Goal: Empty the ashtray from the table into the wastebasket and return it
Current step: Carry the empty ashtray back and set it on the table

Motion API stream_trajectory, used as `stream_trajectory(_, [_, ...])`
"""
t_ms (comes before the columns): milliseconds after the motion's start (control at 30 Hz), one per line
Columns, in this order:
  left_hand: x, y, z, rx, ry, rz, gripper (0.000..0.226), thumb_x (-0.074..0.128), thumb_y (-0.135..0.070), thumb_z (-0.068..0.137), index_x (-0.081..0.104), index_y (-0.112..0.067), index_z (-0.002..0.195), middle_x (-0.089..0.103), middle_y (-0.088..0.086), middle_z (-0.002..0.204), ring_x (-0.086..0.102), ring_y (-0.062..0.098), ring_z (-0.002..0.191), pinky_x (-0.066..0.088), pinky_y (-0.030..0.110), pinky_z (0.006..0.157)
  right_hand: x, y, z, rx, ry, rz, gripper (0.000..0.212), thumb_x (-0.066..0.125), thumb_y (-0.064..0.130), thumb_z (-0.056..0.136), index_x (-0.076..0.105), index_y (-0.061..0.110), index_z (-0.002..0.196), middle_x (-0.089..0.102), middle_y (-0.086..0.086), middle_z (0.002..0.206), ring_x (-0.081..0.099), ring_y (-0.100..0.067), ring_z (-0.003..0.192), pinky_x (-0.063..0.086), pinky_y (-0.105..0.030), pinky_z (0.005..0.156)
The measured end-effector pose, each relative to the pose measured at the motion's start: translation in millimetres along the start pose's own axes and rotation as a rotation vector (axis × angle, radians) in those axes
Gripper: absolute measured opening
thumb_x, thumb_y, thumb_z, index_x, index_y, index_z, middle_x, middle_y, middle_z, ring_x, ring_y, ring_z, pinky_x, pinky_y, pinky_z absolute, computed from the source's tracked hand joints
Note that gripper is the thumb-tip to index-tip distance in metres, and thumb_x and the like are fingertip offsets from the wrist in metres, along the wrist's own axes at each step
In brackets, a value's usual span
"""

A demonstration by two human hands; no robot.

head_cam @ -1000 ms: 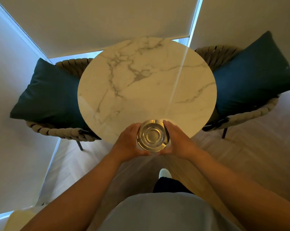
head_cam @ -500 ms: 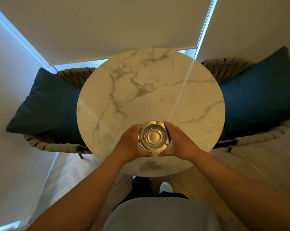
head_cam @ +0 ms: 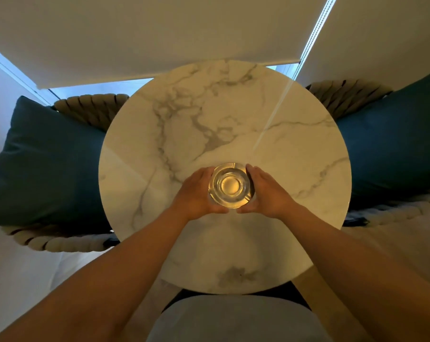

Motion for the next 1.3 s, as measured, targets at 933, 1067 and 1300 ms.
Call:
stream_trajectory(933, [28, 60, 81, -0.241, -0.004, 0.257, 0.125, 0.089, -0.056, 0.052, 0.025, -0.021, 0.154, 0.018, 0.011, 0.164, 0.008, 0.028, 0.154, 0.012, 0.042, 0.124, 19, -50, 105, 0.006, 0.036, -0.209, 0.131, 0.084, 0.056, 0.06, 0.003, 0.019, 0.155, 0.0, -0.008, 0.166, -0.013, -0.035, 0.151, 0.005, -0.048, 0.125])
stream_trajectory(1067, [21, 61, 83, -0.242, -0.024, 0.227, 0.117, 0.09, -0.049, 0.054, 0.031, -0.019, 0.151, 0.022, 0.013, 0.163, 0.013, 0.028, 0.154, 0.015, 0.041, 0.125, 18, -55, 105, -0.023, -0.012, -0.215, 0.122, 0.08, 0.06, 0.063, 0.014, 0.017, 0.154, 0.009, -0.011, 0.164, -0.006, -0.035, 0.152, 0.007, -0.047, 0.125])
stream_trajectory(1300, [16, 67, 83, -0.239, 0.0, 0.233, 0.11, 0.088, -0.05, 0.06, 0.033, -0.02, 0.151, 0.023, 0.012, 0.163, 0.015, 0.027, 0.153, 0.014, 0.037, 0.124, 16, -64, 103, -0.055, -0.061, -0.255, 0.093, 0.064, 0.059, 0.082, 0.021, 0.018, 0.153, 0.017, -0.012, 0.162, 0.001, -0.031, 0.153, 0.008, -0.044, 0.125])
Point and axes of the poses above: each hand's wrist, its own z-axis towards the middle knuckle, its own x-axis out of the palm, y = z × x, the point moved 4 cm from there along z, towards the middle knuckle
